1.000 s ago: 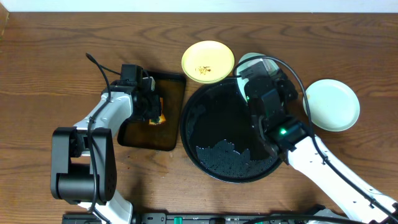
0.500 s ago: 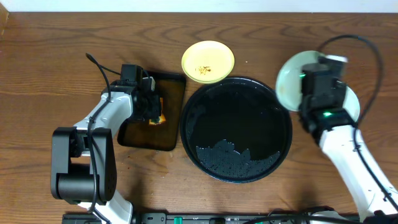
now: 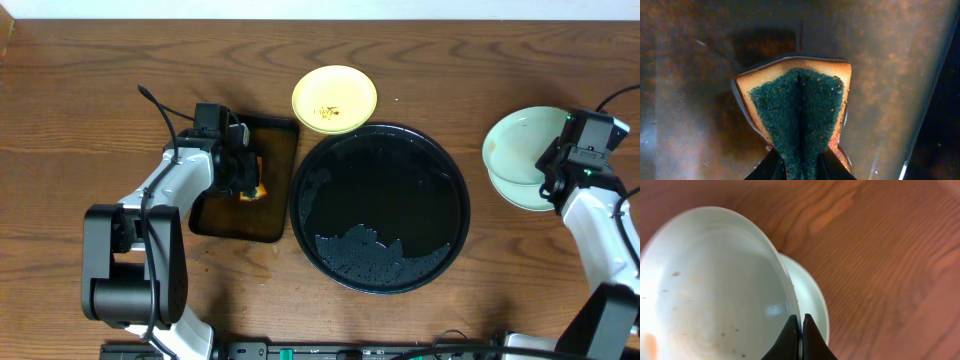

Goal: Clean dirty plates on tray and stack at the side
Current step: 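Carry the pale green plate right and stack it on the first plate, then release the plate and move the right gripper to the yellow plate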

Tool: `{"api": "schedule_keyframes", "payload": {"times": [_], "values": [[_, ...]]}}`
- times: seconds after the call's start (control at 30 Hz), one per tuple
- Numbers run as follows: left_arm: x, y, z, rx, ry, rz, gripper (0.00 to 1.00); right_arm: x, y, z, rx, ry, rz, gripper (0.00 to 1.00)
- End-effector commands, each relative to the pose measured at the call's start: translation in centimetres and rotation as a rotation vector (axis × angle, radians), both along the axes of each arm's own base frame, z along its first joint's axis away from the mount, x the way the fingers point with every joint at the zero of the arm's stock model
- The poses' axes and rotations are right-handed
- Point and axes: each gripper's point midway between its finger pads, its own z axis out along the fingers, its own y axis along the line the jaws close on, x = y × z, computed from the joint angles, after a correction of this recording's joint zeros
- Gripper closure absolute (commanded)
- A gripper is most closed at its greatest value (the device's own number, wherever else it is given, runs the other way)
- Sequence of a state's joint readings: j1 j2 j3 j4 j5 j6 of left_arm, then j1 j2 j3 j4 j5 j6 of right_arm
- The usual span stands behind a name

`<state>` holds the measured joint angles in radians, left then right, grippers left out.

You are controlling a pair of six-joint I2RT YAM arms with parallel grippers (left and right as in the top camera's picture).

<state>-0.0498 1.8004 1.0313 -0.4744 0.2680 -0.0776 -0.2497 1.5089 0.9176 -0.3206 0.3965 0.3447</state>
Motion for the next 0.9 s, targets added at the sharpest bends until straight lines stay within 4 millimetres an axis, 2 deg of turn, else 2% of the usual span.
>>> {"api": "schedule_keyframes", "payload": {"times": [0.0,0.07,0.13,0.23,0.4,0.47,0.6,0.7,0.87], "values": [[-0.9,-0.1,-0.2,-0.006,0.021,-0.008,0.80,1.2,0.9,-0.1,0.080,-0.039,0.039,0.95],[-0.9,-0.1,-0.2,-0.006,0.021,-0.008,0.80,1.6,1.4,0.1,0.101,-0.059,0.063,0.81],[-0.9,-0.1,-0.2,-0.006,0.021,-0.008,0.80,2.4,2.5,0.5,0.142,-0.089,0.130,0.76],[-0.9,-0.1,-0.2,-0.006,0.021,-0.008,0.80,4.0,5.3,1.9,0.209,-0.150,0.290,0.69],[-0.9,-0.1,-0.2,-0.006,0.021,-0.008,0.80,6.0,10.8,5.8,0.250,-0.204,0.538,0.64],[-0.9,-0.1,-0.2,-0.006,0.021,-0.008,0.80,6.3,12.9,7.2,0.240,-0.184,0.612,0.63],[-0.9,-0.1,-0.2,-0.006,0.021,-0.008,0.80,6.7,17.3,10.2,0.194,-0.159,0.776,0.53],[-0.9,-0.1,-0.2,-0.006,0.020,-0.009,0.80,7.0,19.9,11.5,0.185,-0.167,0.846,0.53],[-0.9,-0.1,-0.2,-0.006,0.021,-0.008,0.80,7.7,23.7,12.4,0.178,-0.219,0.933,0.54]]}}
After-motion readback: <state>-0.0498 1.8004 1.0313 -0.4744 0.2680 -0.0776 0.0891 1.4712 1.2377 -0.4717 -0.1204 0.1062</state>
